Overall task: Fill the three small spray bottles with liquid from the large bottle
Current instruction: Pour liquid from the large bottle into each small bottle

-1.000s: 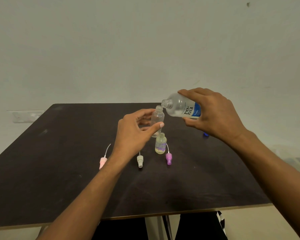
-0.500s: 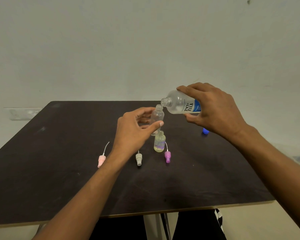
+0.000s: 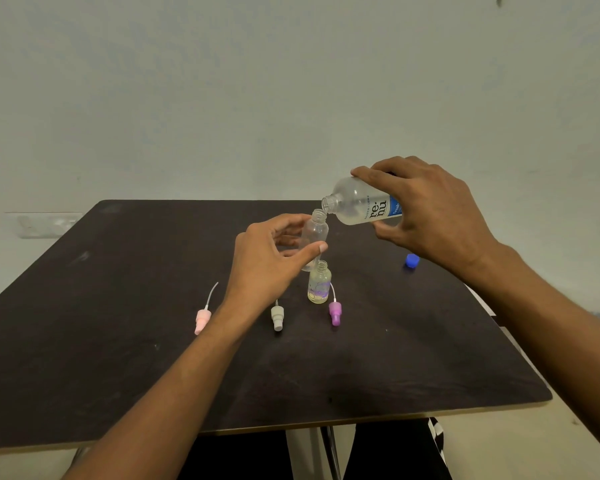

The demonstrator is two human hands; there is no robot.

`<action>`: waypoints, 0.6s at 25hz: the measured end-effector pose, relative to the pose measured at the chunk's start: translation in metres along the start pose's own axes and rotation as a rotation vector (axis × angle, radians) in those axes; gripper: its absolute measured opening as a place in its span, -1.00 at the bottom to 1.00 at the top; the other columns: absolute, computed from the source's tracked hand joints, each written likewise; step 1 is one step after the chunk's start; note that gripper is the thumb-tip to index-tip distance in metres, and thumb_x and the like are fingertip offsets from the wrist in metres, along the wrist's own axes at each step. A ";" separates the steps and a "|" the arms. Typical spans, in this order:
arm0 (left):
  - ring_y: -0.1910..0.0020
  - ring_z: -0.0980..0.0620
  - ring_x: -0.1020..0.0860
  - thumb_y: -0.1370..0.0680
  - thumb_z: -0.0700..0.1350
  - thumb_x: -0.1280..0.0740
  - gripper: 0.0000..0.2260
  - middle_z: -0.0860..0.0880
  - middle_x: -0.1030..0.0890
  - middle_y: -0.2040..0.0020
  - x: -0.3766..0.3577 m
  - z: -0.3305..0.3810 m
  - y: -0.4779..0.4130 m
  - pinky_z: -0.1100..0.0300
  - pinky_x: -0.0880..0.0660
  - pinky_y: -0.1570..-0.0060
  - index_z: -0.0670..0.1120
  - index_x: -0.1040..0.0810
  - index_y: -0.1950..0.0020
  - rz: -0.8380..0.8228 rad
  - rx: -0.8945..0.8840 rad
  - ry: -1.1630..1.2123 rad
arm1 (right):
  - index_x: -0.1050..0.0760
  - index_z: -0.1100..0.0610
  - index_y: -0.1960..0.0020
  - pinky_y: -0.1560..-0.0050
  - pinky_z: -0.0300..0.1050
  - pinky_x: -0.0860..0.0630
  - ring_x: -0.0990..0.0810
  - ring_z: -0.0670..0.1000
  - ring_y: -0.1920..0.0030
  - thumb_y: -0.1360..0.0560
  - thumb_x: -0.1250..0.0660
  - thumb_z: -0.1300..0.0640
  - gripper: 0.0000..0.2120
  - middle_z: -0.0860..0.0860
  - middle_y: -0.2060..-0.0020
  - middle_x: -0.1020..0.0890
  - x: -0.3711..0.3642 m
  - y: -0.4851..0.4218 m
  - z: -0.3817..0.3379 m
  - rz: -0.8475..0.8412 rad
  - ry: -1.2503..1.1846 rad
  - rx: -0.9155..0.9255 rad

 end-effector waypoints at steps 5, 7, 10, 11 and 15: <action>0.01 0.26 -0.70 -0.43 0.00 -0.63 -0.59 0.17 -0.74 -0.04 -0.001 -0.002 0.000 0.34 -0.64 0.00 0.05 -0.70 -0.25 0.004 0.001 -0.004 | -0.45 -0.08 -0.50 -0.03 0.06 -0.55 -0.59 0.13 -0.21 -0.44 -0.55 0.06 -0.34 -0.01 -0.28 -0.61 0.003 -0.001 -0.001 0.015 0.019 0.015; 0.01 0.27 -0.70 -0.43 0.00 -0.63 -0.59 0.17 -0.74 -0.04 -0.001 -0.002 0.000 0.35 -0.63 0.01 0.04 -0.69 -0.26 0.004 0.001 -0.007 | -0.45 -0.06 -0.50 -0.04 0.07 -0.55 -0.59 0.14 -0.22 -0.44 -0.55 0.07 -0.34 0.01 -0.28 -0.61 0.004 -0.001 -0.001 0.015 0.028 0.020; 0.02 0.29 -0.69 -0.43 -0.01 -0.63 -0.59 0.18 -0.73 -0.03 -0.002 -0.002 0.000 0.39 -0.62 0.03 0.05 -0.69 -0.25 0.000 -0.002 -0.009 | -0.44 -0.06 -0.51 -0.06 0.09 -0.56 -0.59 0.15 -0.22 -0.44 -0.56 0.06 -0.33 0.02 -0.28 -0.61 0.003 -0.002 -0.001 0.011 0.036 0.025; 0.02 0.29 -0.69 -0.43 -0.01 -0.63 -0.60 0.18 -0.73 -0.03 -0.002 -0.001 0.000 0.40 -0.61 0.03 0.05 -0.69 -0.25 0.000 -0.002 -0.011 | -0.44 -0.06 -0.51 -0.06 0.08 -0.55 -0.59 0.15 -0.22 -0.44 -0.57 0.06 -0.32 0.02 -0.28 -0.61 0.003 -0.002 -0.001 0.010 0.040 0.027; 0.03 0.30 -0.69 -0.42 -0.01 -0.63 -0.61 0.20 -0.72 -0.02 -0.003 -0.001 0.000 0.43 -0.59 0.05 0.08 -0.69 -0.23 -0.004 0.000 -0.014 | -0.44 -0.06 -0.50 -0.09 0.11 -0.56 -0.59 0.16 -0.22 -0.41 -0.59 0.08 -0.30 0.03 -0.28 -0.61 0.003 -0.002 0.000 0.014 0.059 0.033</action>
Point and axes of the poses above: each hand's wrist, its own y-axis away from the middle knuckle, its own x-axis out of the back of the hand, z = x × y, the point moved 6 cm from there along -y, towards the middle knuckle
